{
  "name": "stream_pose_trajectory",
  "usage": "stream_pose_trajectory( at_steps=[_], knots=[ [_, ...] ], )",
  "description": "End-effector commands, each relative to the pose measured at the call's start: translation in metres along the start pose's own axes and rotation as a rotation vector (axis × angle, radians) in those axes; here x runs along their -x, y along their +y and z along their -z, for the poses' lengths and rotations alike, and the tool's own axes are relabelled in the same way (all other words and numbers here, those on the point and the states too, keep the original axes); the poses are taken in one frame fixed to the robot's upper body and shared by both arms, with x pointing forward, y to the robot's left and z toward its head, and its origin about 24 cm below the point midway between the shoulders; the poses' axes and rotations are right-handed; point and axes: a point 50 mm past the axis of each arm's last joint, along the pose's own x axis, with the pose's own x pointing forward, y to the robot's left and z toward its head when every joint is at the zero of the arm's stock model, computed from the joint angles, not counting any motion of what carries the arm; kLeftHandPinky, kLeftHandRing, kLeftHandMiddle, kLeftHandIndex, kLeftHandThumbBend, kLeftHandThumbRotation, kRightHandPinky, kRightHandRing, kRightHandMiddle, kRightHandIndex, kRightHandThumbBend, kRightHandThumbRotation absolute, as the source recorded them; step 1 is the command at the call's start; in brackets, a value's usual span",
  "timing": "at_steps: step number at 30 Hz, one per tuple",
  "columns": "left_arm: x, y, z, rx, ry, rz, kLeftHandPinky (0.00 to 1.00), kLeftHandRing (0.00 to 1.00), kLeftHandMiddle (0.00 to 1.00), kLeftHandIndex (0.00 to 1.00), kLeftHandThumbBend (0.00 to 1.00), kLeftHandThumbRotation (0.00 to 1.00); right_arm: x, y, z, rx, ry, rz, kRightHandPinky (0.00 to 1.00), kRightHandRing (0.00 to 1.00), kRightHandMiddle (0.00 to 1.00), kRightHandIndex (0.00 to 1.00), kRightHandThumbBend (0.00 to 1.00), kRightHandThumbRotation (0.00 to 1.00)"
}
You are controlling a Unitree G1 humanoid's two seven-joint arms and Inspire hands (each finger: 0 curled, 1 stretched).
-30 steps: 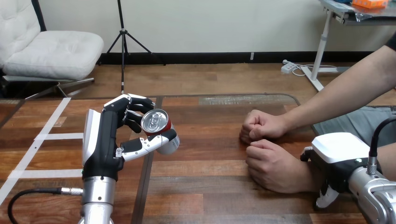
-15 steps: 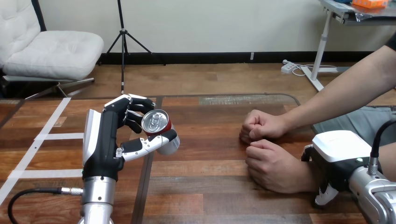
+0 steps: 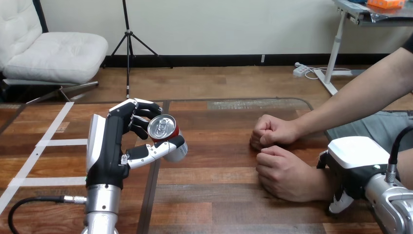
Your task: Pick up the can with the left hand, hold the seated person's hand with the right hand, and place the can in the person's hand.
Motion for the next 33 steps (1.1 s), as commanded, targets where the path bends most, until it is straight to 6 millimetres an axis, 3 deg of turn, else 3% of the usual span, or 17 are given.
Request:
stream_pose_trajectory(
  at_steps=[1,8,26,33],
  knots=[
    [-0.0175,0.0084,-0.0148,-0.006,-0.091,-0.033,0.35,0.41,0.48,0.52,0.68,0.00,-0.0043,-0.0295,0.0022,0.002,0.001,0.129,0.35,0.46,0.55,0.61,0.72,0.00],
    [-0.0175,0.0083,-0.0145,-0.005,-0.092,-0.031,0.35,0.41,0.48,0.52,0.68,0.00,-0.0036,-0.0301,0.0031,-0.005,0.000,0.137,0.30,0.41,0.51,0.55,0.71,0.00],
    [-0.0183,0.0077,-0.0143,0.003,-0.083,-0.033,0.36,0.41,0.48,0.52,0.68,0.00,-0.0033,-0.0329,0.0043,-0.017,-0.006,0.173,0.26,0.38,0.46,0.54,0.70,0.00],
    [-0.0184,0.0076,-0.0145,0.000,-0.087,-0.034,0.36,0.41,0.48,0.52,0.68,0.00,-0.0030,-0.0336,0.0045,-0.035,-0.014,0.187,0.25,0.37,0.45,0.52,0.75,0.00]
  ],
)
